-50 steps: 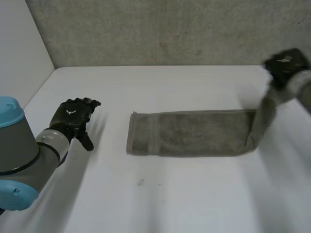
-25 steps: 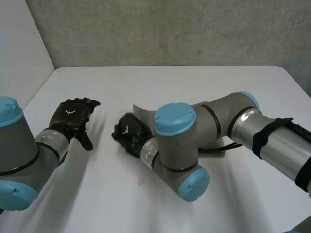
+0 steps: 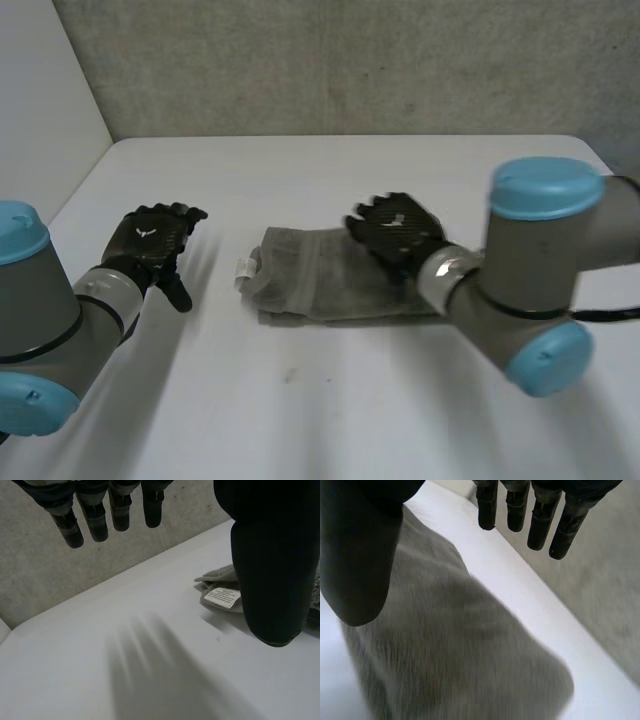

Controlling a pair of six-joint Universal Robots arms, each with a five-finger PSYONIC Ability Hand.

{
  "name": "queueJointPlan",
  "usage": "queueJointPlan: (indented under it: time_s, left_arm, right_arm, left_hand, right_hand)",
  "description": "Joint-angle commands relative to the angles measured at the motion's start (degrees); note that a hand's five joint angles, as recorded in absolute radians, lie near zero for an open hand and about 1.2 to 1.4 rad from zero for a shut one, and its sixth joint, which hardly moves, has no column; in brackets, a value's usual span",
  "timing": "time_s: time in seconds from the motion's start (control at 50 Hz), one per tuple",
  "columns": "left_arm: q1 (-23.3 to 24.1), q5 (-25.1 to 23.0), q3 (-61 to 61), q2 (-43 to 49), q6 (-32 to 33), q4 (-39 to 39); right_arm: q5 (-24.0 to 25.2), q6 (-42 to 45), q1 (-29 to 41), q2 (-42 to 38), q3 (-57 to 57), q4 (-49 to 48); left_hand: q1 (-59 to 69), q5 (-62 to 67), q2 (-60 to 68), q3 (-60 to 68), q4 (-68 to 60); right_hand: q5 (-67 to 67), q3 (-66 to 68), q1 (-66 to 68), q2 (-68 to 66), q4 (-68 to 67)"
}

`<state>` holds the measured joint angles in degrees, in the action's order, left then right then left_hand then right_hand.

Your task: Fold the towel.

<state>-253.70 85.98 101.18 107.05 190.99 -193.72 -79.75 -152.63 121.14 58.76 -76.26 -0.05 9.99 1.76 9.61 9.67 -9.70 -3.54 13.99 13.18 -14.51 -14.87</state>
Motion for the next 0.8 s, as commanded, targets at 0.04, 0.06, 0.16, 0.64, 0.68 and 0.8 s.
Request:
queueJointPlan:
  time_s: [0.04, 0.06, 0.16, 0.64, 0.68, 0.8]
  left_arm:
    - [0.66, -0.02, 0.07, 0.00, 0.00, 0.00]
    - [0.75, -0.02, 0.07, 0.00, 0.00, 0.00]
    - [0.84, 0.07, 0.07, 0.09, 0.00, 0.00]
    - [0.93, 0.07, 0.16, 0.09, -0.09, 0.09]
    - [0.84, 0.07, 0.16, 0.09, -0.09, 0.09]
    - [0.84, 0.07, -0.81, -0.08, 0.00, 0.18]
  right_arm:
    - [0.56, -3.20, -8.02, 0.75, -10.14, -4.35]
    - [0.65, -3.20, -8.90, 0.57, -11.62, -6.09]
    - [0.56, -3.12, -10.22, -0.22, -14.44, -11.28]
    - [0.30, 3.45, -17.51, 4.87, -21.38, -11.30]
    - [0.39, 5.67, -17.96, 6.02, -22.27, -10.94]
    - [0.38, 12.69, -17.69, 11.20, -21.75, -10.41]
  left_hand:
    - [0.22, -1.54, 0.60, 0.54, -0.52]
    - [0.22, -1.54, 0.60, 0.54, -0.52]
    - [0.22, -1.54, 0.60, 0.54, -0.52]
    - [0.05, -1.71, 0.43, 0.38, -0.35]
    - [0.22, -1.54, 0.60, 0.54, -0.52]
    - [0.05, -1.71, 0.43, 0.37, -0.35]
  right_hand:
    - [-2.10, 1.65, 2.45, -1.13, -0.77]
    - [-6.26, 5.81, 6.62, -5.29, -4.93]
    - [-24.24, 23.80, 24.60, -23.28, -22.91]
    - [-66.46, 66.01, 66.82, -65.49, -65.13]
    - [-66.46, 66.01, 66.82, -65.49, -65.13]
    - [-66.46, 66.01, 66.82, -65.49, -65.13]
